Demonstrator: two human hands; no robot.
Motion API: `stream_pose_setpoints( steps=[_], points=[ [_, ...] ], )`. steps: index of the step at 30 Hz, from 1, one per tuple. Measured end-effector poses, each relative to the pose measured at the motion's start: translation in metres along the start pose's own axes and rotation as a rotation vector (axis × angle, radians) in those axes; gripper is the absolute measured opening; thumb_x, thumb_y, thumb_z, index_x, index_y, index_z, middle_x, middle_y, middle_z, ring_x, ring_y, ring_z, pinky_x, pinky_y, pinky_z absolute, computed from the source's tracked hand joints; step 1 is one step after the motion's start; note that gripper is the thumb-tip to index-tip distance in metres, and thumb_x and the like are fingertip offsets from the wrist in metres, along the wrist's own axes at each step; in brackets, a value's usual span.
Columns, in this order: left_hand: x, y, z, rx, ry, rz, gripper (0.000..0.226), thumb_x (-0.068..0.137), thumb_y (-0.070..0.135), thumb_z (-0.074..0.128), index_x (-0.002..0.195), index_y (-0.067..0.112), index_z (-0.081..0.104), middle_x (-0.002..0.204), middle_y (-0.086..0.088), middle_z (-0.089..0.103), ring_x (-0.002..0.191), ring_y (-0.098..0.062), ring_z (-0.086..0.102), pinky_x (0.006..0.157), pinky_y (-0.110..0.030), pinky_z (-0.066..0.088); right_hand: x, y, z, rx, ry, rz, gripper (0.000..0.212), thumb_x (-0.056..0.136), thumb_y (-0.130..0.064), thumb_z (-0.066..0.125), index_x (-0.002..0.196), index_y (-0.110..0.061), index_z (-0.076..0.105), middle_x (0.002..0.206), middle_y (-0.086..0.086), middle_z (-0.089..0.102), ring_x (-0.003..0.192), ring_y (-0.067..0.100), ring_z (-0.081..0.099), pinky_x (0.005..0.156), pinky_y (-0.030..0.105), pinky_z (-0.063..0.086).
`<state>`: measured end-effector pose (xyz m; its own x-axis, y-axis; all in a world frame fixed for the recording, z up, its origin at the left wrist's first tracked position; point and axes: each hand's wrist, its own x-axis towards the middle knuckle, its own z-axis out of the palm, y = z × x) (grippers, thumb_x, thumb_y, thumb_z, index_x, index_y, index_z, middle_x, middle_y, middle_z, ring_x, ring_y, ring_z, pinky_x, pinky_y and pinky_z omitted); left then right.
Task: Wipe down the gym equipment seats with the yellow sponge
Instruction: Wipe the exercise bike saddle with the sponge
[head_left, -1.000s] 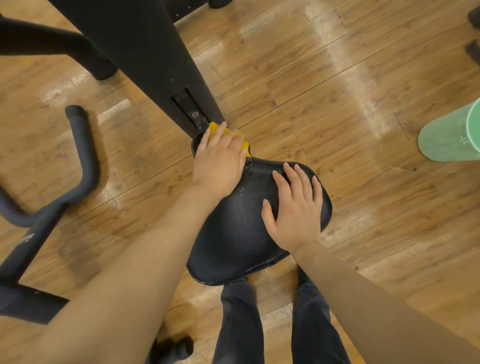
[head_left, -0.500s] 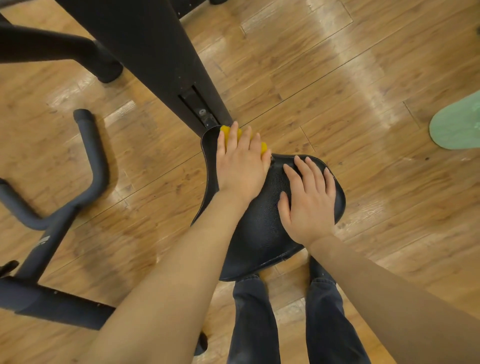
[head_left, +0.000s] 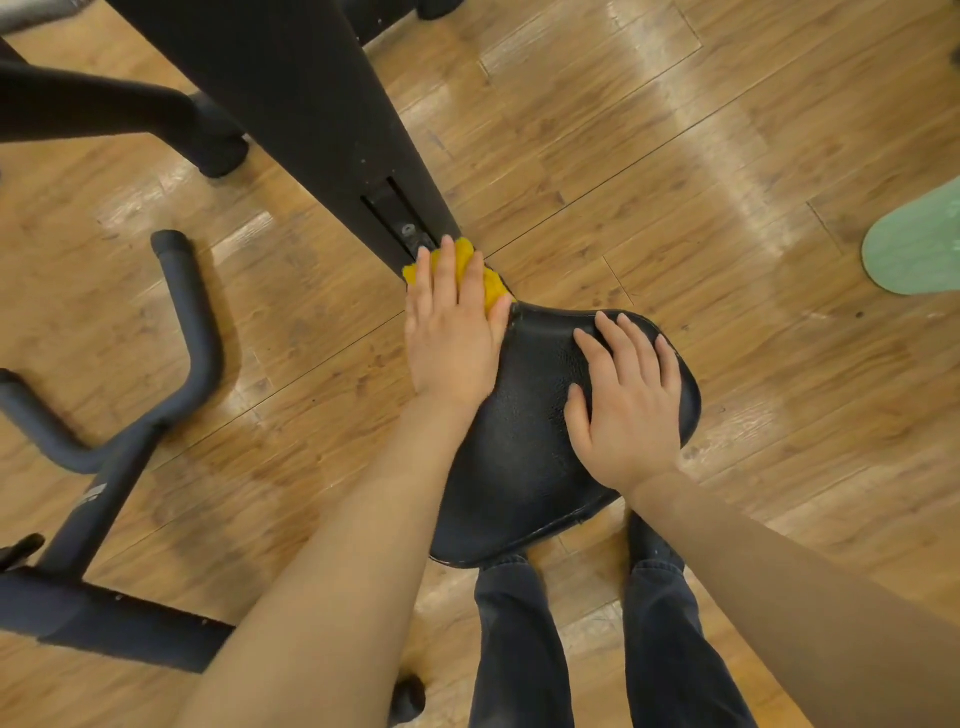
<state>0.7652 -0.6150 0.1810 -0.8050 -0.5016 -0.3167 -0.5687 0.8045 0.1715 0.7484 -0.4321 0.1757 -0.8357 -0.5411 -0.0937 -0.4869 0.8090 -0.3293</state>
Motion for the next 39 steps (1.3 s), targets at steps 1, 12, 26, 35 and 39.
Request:
stream_pose_setpoints(
  steps=[1, 12, 26, 35, 39],
  points=[
    [0.009, 0.004, -0.002, -0.029, 0.016, -0.065, 0.059, 0.098, 0.051, 0.029, 0.15, 0.022, 0.026, 0.161, -0.003, 0.006, 0.149, -0.025, -0.001, 0.12, -0.045, 0.013, 0.0, 0.0, 0.0, -0.003, -0.003, 0.002, 0.05, 0.089, -0.032, 0.043, 0.136, -0.015, 0.046, 0.148, 0.006, 0.04, 0.141, 0.024, 0.029, 0.114, 0.051, 0.02],
    [-0.082, 0.001, 0.026, -0.137, 0.102, -0.23, 0.081, 0.09, 0.062, 0.026, 0.15, 0.009, 0.015, 0.15, -0.027, 0.028, 0.137, -0.04, 0.032, 0.114, -0.048, 0.025, -0.001, 0.001, 0.0, 0.008, 0.013, -0.016, 0.05, 0.089, -0.032, 0.044, 0.137, -0.015, 0.046, 0.148, 0.007, 0.039, 0.141, 0.025, 0.028, 0.115, 0.051, 0.018],
    [-0.112, -0.046, 0.029, -0.337, 0.069, -0.325, 0.062, 0.094, 0.053, 0.033, 0.148, 0.022, 0.029, 0.128, -0.012, 0.053, 0.116, -0.032, 0.05, 0.094, -0.044, 0.045, -0.002, -0.001, 0.004, -0.009, 0.029, -0.012, 0.051, 0.088, -0.031, 0.043, 0.135, -0.014, 0.047, 0.146, 0.008, 0.042, 0.139, 0.026, 0.031, 0.115, 0.052, 0.018],
    [-0.177, -0.055, 0.013, -0.509, 0.001, -0.663, 0.042, 0.095, 0.038, 0.051, 0.129, 0.015, 0.049, 0.104, -0.007, 0.064, 0.098, -0.031, 0.06, 0.071, -0.034, 0.043, -0.013, 0.002, -0.036, 0.069, -0.25, -0.007, 0.063, 0.095, -0.055, 0.027, 0.146, -0.019, 0.031, 0.154, 0.011, 0.027, 0.143, 0.027, 0.021, 0.116, 0.049, 0.012],
    [-0.188, -0.028, -0.028, -0.475, -0.009, -0.539, 0.045, 0.093, 0.041, 0.053, 0.133, 0.02, 0.047, 0.115, -0.006, 0.062, 0.105, -0.031, 0.057, 0.08, -0.039, 0.048, -0.04, 0.01, -0.094, 0.087, -0.325, 0.029, 0.059, 0.097, -0.053, 0.03, 0.145, -0.019, 0.032, 0.153, 0.011, 0.028, 0.139, 0.028, 0.028, 0.113, 0.049, 0.022]
  ],
)
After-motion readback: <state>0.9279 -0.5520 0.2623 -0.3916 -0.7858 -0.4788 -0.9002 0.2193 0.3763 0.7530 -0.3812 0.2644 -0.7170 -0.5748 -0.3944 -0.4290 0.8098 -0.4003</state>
